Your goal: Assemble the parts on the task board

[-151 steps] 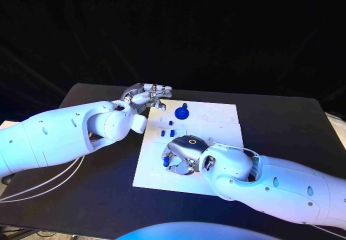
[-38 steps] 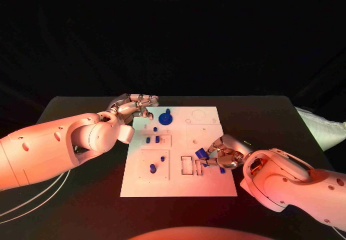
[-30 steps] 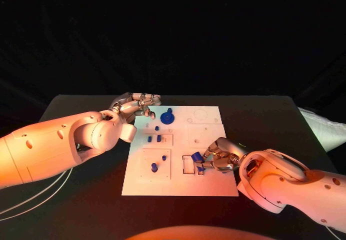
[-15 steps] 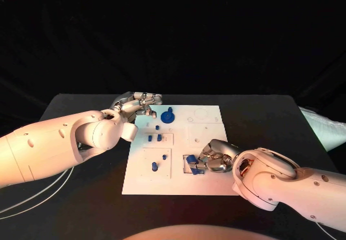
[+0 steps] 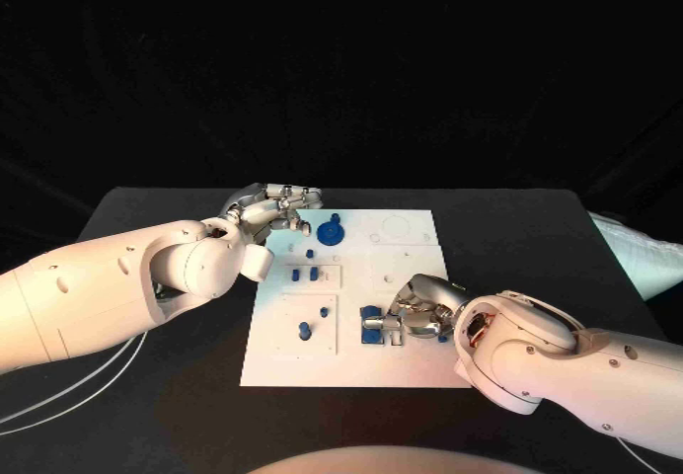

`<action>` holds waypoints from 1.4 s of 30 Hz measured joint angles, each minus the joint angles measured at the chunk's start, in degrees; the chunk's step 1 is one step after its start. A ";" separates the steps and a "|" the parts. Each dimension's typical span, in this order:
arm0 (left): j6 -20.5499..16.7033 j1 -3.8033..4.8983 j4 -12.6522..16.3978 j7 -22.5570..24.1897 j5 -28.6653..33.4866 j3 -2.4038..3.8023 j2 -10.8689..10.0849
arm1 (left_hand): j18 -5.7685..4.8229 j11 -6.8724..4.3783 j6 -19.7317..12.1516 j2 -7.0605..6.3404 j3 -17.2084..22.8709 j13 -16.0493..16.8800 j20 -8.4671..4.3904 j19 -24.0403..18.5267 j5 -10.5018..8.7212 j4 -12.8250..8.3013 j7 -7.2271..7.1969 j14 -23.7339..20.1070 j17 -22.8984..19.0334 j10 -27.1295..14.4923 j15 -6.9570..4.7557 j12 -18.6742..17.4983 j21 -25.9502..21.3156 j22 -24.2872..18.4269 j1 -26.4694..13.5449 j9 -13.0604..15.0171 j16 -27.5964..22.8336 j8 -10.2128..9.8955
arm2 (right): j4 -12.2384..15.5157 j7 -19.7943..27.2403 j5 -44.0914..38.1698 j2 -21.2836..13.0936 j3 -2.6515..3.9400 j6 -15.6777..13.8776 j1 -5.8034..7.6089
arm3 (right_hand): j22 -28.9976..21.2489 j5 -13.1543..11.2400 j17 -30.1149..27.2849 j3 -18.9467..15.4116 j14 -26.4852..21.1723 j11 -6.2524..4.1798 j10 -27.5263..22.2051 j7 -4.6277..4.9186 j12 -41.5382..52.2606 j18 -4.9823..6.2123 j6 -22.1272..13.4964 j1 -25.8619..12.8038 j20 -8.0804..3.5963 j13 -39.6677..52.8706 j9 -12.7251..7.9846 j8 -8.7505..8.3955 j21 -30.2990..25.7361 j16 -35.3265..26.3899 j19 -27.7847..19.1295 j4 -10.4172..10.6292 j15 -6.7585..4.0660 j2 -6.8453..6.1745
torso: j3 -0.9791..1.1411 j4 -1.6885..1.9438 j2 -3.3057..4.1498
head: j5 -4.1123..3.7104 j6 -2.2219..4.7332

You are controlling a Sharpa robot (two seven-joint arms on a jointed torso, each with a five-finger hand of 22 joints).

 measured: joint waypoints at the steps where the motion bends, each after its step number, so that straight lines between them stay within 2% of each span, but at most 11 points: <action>1: 0.01 0.00 0.00 -0.01 0.00 0.00 -0.01 | 0.00 0.00 0.00 0.00 0.00 0.00 0.00 0.00 0.00 0.00 0.00 0.00 0.00 0.00 0.00 0.00 0.00 0.00 0.00 0.00 0.00 0.00 | 0.00 0.00 -0.14 -0.01 0.00 0.03 0.00 | -0.06 0.00 -0.04 0.00 0.00 0.00 0.00 0.00 -0.32 0.00 0.00 -0.07 0.00 -0.24 0.05 0.00 0.00 0.00 0.00 0.00 0.00 -0.07 | 0.00 0.00 -0.01 | -0.04 0.01; 5: 0.02 0.00 0.00 -0.02 0.00 0.00 -0.08 | 0.00 0.00 0.00 0.00 -0.10 0.04 0.00 0.00 0.00 -0.10 0.00 0.00 -0.11 0.00 0.00 0.00 0.00 -0.01 0.00 0.00 -0.01 0.00 | 0.07 0.00 -0.61 -0.13 0.00 0.24 0.01 | -0.18 0.65 -0.18 1.28 0.00 -0.01 -0.01 0.01 -0.61 0.00 -0.40 -0.04 0.21 -0.52 0.54 0.00 -0.28 -0.23 -0.20 -0.12 0.00 -0.44 | 0.03 0.02 -0.02 | -0.18 -0.02; 8: 0.02 0.00 0.00 -0.04 0.01 0.00 -0.09 | 0.00 0.00 0.00 0.00 -0.24 0.04 0.00 0.00 0.00 -0.24 0.00 0.00 -0.17 0.00 0.00 0.24 0.00 -0.08 0.00 0.00 -0.22 0.00 | 0.10 0.17 -0.87 -0.22 0.00 0.42 0.01 | -0.18 2.15 -0.10 2.75 0.00 -0.01 -0.01 0.07 -0.98 0.00 -0.69 4.79 0.21 -0.63 1.08 0.00 -0.28 -0.23 -0.20 -1.32 0.00 -0.32 | 0.03 0.04 -0.02 | -0.27 -0.03; 9: 0.02 0.00 0.00 -0.04 0.01 0.00 -0.09 | -0.01 0.00 0.00 0.00 -0.24 0.04 0.00 0.00 0.00 -0.24 0.00 0.00 -0.17 0.00 0.00 0.24 0.00 -0.08 0.00 0.00 -0.22 0.00 | 0.10 0.24 -0.96 -0.23 0.00 0.49 0.02 | -0.18 2.33 -0.05 3.36 0.00 -0.01 -0.02 0.07 -0.98 0.00 -0.86 7.67 0.21 -0.63 1.34 0.00 -0.28 -0.23 -0.20 -2.44 0.00 -0.20 | 0.04 0.04 -0.02 | -0.29 -0.03; 12: 0.03 0.00 0.01 -0.06 0.01 0.00 -0.03 | 0.00 0.00 0.00 0.00 -0.24 0.04 0.00 0.00 0.00 -0.24 0.00 0.00 -0.17 0.00 0.00 0.24 0.00 -0.08 0.00 0.00 -0.22 0.00 | 0.10 0.50 -1.33 -0.19 0.00 0.75 0.04 | -0.18 2.33 -0.04 3.96 0.00 -0.01 -0.01 0.07 -0.98 0.00 -0.86 12.10 0.21 -0.56 1.86 0.00 -0.28 -0.23 -0.20 -4.54 0.01 0.02 | 0.04 0.06 -0.02 | -0.32 -0.04; 18: 0.04 0.00 0.03 -0.10 0.01 0.00 -0.01 | 0.00 0.00 0.00 0.00 -0.24 0.04 0.00 0.00 0.00 -0.24 0.00 0.00 -0.17 0.00 0.00 0.24 0.00 -0.07 0.00 0.00 -0.22 0.00 | -0.22 0.74 -2.90 0.39 0.00 1.39 0.07 | 0.00 2.33 -0.05 4.40 0.00 -0.02 -0.01 0.07 -0.37 0.00 -0.86 15.59 0.21 0.42 2.51 0.01 -0.28 -0.23 -0.20 -6.31 0.01 0.80 | 0.04 0.07 -0.01 | -0.25 -0.23; 22: 0.04 0.00 0.03 -0.13 0.01 0.00 -0.01 | 0.00 0.00 0.00 0.00 -0.24 0.04 0.00 0.00 0.00 -0.24 0.00 0.00 -0.17 0.00 0.00 0.24 0.00 -0.07 0.00 0.00 -0.22 0.00 | -0.76 0.68 -4.26 0.77 -0.01 1.77 0.23 | 0.35 2.33 0.25 4.84 0.00 -0.21 0.63 0.07 0.38 0.00 -0.86 16.49 0.21 1.26 2.82 0.01 -0.28 -0.23 -0.20 -6.76 0.01 1.37 | 0.04 0.09 0.00 | -0.24 -0.39; 32: 0.05 0.00 0.06 -0.19 0.01 0.00 -0.13 | 0.00 0.00 0.00 0.00 -0.24 0.04 0.00 0.00 0.00 -0.24 0.00 0.00 -0.16 0.00 0.01 0.24 0.00 -0.07 0.00 0.00 -0.22 0.00 | -0.22 0.65 -6.11 -0.38 -0.01 1.55 0.28 | 0.51 3.22 0.31 3.75 0.00 -0.21 1.03 0.07 1.20 0.01 -0.86 16.04 0.21 1.98 3.32 0.24 -0.27 -0.23 -0.20 -6.14 0.01 1.20 | 0.04 0.05 0.02 | -0.16 -0.57; 36: 0.04 0.00 0.14 -0.21 0.01 0.00 -0.27 | -0.01 0.00 0.00 0.00 -0.23 0.03 0.00 0.00 0.00 -0.24 0.00 -0.20 -0.35 0.00 0.21 0.24 0.01 -0.11 0.00 0.00 -0.22 0.00 | 1.64 1.94 -4.69 -3.39 -0.02 0.13 0.47 | -0.21 5.92 0.13 3.01 -0.01 -0.19 1.01 0.13 0.37 0.01 -1.78 15.11 0.21 1.23 3.36 -0.01 -0.55 -0.23 -0.20 -5.40 0.01 1.23 | 0.05 0.05 0.03 | -0.13 -0.70; 39: 0.03 0.00 0.24 -0.22 0.01 0.00 -0.40 | 0.00 0.00 0.00 0.00 -0.24 0.03 0.00 0.00 0.00 -0.24 0.00 -0.20 -0.37 0.00 0.21 0.24 0.01 -0.13 0.00 0.00 -0.22 0.00 | 2.74 3.23 -2.50 -5.89 -0.04 -1.01 1.18 | -0.28 7.13 0.18 2.92 -0.01 0.22 0.60 0.58 0.35 0.01 -2.61 15.22 0.21 1.05 3.32 -0.68 -0.55 -0.23 -0.20 -5.49 0.01 1.35 | 0.04 0.10 0.02 | -0.20 -0.74; 42: 0.02 0.00 0.29 -0.23 -0.02 0.00 -0.50 | 0.00 0.00 0.00 0.00 -0.24 0.03 0.00 0.00 0.00 -0.24 0.00 -0.20 -0.36 0.00 0.21 0.24 0.01 -0.14 0.00 0.00 -0.22 0.00 | 3.62 4.77 -0.15 -8.70 -0.01 -1.89 2.31 | -0.41 8.22 0.24 3.20 -0.01 0.63 0.19 0.94 -0.41 0.01 -3.80 16.77 0.21 0.63 3.07 -1.56 -0.55 -0.23 -0.20 -6.06 0.01 2.20 | 0.04 0.09 0.03 | -0.31 -0.75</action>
